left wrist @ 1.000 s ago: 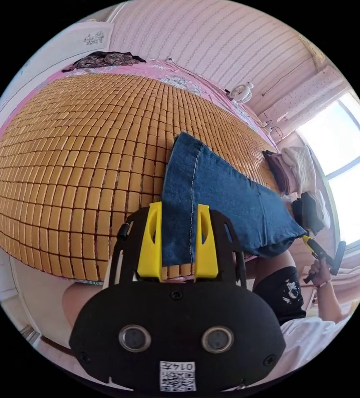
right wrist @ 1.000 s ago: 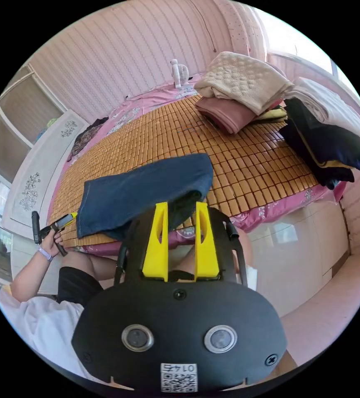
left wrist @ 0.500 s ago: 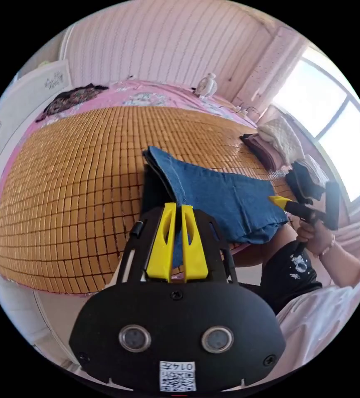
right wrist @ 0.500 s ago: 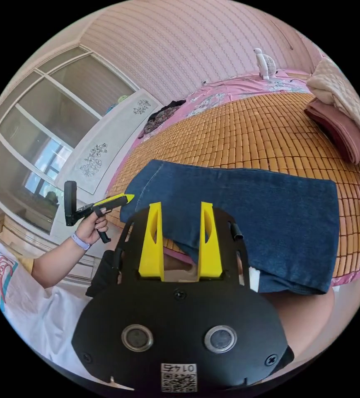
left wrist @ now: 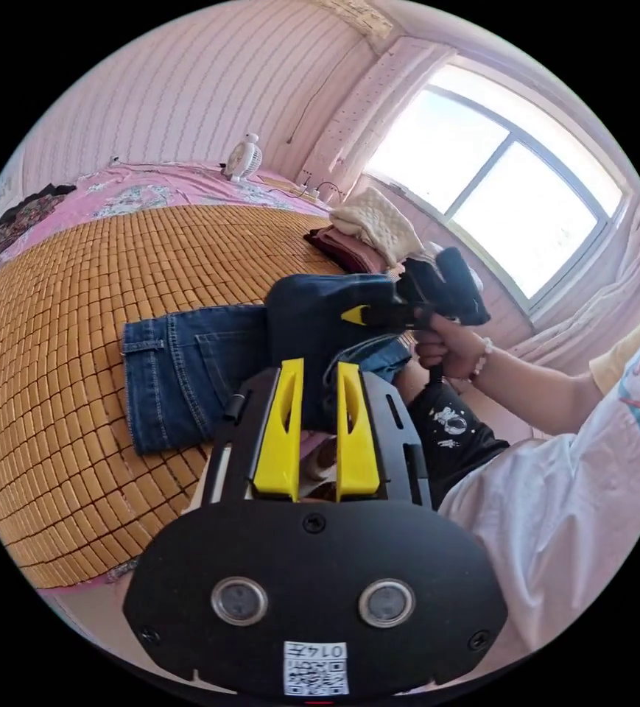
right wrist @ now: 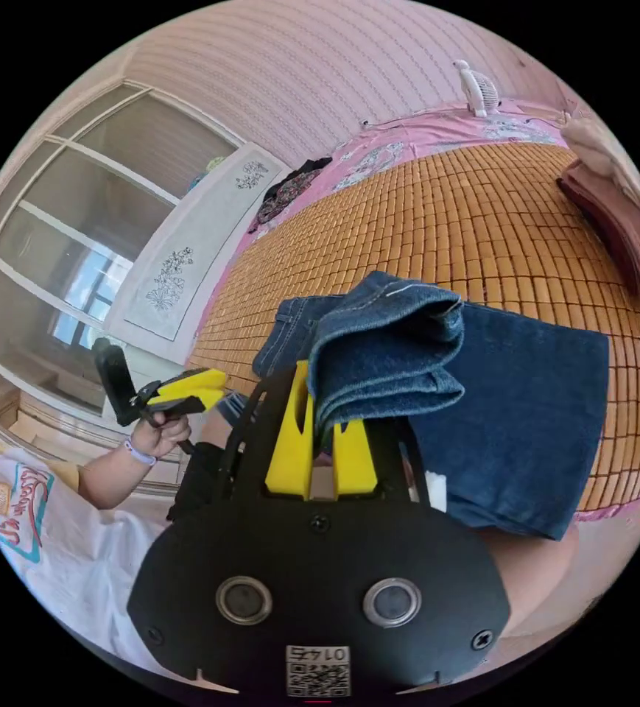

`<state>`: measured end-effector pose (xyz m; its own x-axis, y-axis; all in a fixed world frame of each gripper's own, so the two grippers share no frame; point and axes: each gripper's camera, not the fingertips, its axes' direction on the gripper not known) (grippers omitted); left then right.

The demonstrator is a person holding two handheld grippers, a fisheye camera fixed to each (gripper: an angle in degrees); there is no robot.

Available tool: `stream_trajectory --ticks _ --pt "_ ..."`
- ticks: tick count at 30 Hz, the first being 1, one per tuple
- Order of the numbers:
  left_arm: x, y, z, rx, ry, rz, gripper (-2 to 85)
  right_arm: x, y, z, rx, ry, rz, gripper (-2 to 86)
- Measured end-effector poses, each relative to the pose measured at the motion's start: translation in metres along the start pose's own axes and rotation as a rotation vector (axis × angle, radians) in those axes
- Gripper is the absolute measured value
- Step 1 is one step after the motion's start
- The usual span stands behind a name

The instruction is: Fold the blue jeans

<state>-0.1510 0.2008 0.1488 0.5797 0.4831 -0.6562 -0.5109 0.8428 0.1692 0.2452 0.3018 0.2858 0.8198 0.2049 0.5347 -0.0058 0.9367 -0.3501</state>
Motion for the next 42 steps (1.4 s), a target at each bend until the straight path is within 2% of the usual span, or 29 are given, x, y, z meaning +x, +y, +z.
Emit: stream_trajectory --ticks 2,5,8,12,16,17,20,22,25,27,29,31,34,37,39,42 --pt "-0.029 -0.016 -0.001 0.041 -0.111 -0.09 5.1 0.012 0.011 -0.045 0.08 0.068 0.031 -0.4" --pt "-0.079 -0.051 0.028 -0.046 -0.236 -0.233 8.2 0.021 0.026 -0.113 0.19 0.207 0.053 -0.5" --pt "-0.11 -0.073 0.08 -0.341 -0.361 -0.282 9.8 0.014 0.032 -0.165 0.288 0.402 0.02 -0.5" --pt "-0.097 -0.086 0.088 -0.414 -0.388 -0.154 7.2 0.01 0.025 -0.203 0.377 0.487 0.007 -0.5" --pt "-0.099 -0.078 0.061 -0.498 -0.582 -0.028 4.1 0.001 0.01 -0.209 0.421 0.508 -0.048 -0.5" --pt "-0.108 -0.076 0.051 -0.5 -0.603 -0.053 4.0 -0.001 0.004 -0.21 0.438 0.5 -0.064 -0.5" --pt "-0.17 -0.065 -0.025 -0.436 -0.685 -0.317 3.8 0.004 -0.01 -0.206 0.442 0.466 -0.056 -0.3" --pt "-0.215 -0.055 -0.097 -0.306 -0.702 -0.542 3.7 0.017 -0.017 -0.197 0.412 0.469 -0.028 0.0" --pt "-0.245 -0.04 -0.154 -0.229 -0.736 -0.717 3.4 0.061 -0.024 -0.166 0.292 0.472 0.122 1.4" --pt "-0.249 -0.035 -0.175 -0.19 -0.75 -0.733 2.2 0.096 -0.024 -0.133 0.113 0.502 0.237 4.7" --pt "-0.25 -0.032 -0.191 -0.152 -0.785 -0.765 0.7 0.109 -0.019 -0.119 0.05 0.618 0.318 6.5" --pt "-0.25 -0.031 -0.208 -0.057 -0.723 -0.788 1.9 0.117 -0.015 -0.117 0.038 0.715 0.428 7.2" --pt "-0.254 -0.034 -0.208 0.0 -0.641 -0.805 5.6 0.11 -0.016 -0.12 0.095 0.708 0.43 8.1" --pt "-0.272 -0.035 -0.18 -0.078 -0.535 -0.887 8.8 0.103 -0.026 -0.118 0.153 0.73 0.42 8.2" --pt "-0.286 -0.03 -0.159 -0.142 -0.45 -0.969 10.4 0.11 -0.041 -0.107 0.116 0.652 0.426 8.5" --pt "-0.284 -0.036 -0.149 -0.169 -0.517 -0.93 10.6 0.124 -0.058 -0.091 0.079 0.633 0.457 8.8"
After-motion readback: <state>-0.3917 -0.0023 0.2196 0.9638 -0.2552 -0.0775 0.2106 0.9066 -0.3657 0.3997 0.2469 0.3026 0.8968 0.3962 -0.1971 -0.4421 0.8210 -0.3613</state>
